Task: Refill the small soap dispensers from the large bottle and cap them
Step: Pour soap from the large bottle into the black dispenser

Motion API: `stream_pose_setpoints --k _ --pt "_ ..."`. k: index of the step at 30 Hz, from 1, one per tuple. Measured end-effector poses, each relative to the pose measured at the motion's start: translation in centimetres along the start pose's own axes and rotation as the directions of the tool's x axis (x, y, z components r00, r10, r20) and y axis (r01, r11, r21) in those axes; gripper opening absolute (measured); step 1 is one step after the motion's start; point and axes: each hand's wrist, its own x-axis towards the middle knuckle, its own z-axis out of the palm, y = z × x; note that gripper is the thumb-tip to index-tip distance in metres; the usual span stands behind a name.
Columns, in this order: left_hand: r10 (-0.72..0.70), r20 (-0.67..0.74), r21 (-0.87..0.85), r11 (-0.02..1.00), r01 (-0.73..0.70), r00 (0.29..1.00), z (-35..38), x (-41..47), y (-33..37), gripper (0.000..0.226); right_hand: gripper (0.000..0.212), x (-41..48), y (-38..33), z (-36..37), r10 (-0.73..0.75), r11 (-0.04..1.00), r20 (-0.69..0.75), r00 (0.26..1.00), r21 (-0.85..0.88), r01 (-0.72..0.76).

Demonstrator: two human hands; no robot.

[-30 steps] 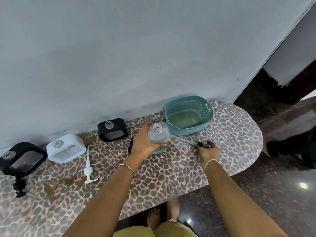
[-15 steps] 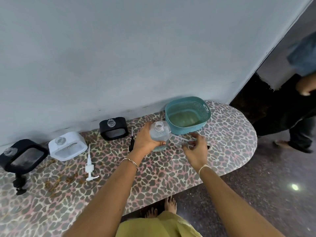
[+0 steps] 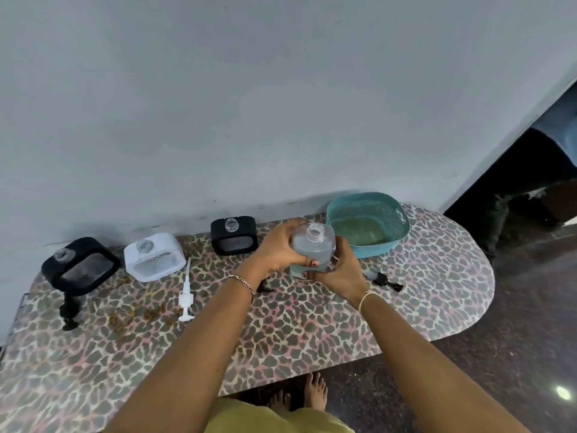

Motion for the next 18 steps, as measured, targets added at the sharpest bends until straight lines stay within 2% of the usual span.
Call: stream_pose_setpoints --k 5,10,15,18 --pt "0.086 0.110 0.004 0.996 -0.087 0.990 -3.5 -0.7 1.3 0.078 0.095 0.6 -2.1 1.5 -0.045 0.997 0.032 0.998 0.070 0.043" --pt "0.075 0.115 -0.035 0.997 -0.072 0.991 -6.1 -1.1 0.6 0.080 0.087 1.2 -3.9 3.6 -0.070 0.994 0.032 0.997 0.090 0.067" --pt "0.055 0.017 -0.183 0.982 -0.050 0.998 -7.1 -2.4 -1.5 0.081 0.085 2.2 -4.8 5.3 -0.065 0.993 0.041 0.997 0.100 0.061" --pt "0.008 -0.099 -0.250 0.968 -0.033 0.995 -8.3 -3.0 -3.5 0.080 0.079 2.4 -4.6 5.8 -0.022 0.990 0.016 1.000 0.141 0.019"
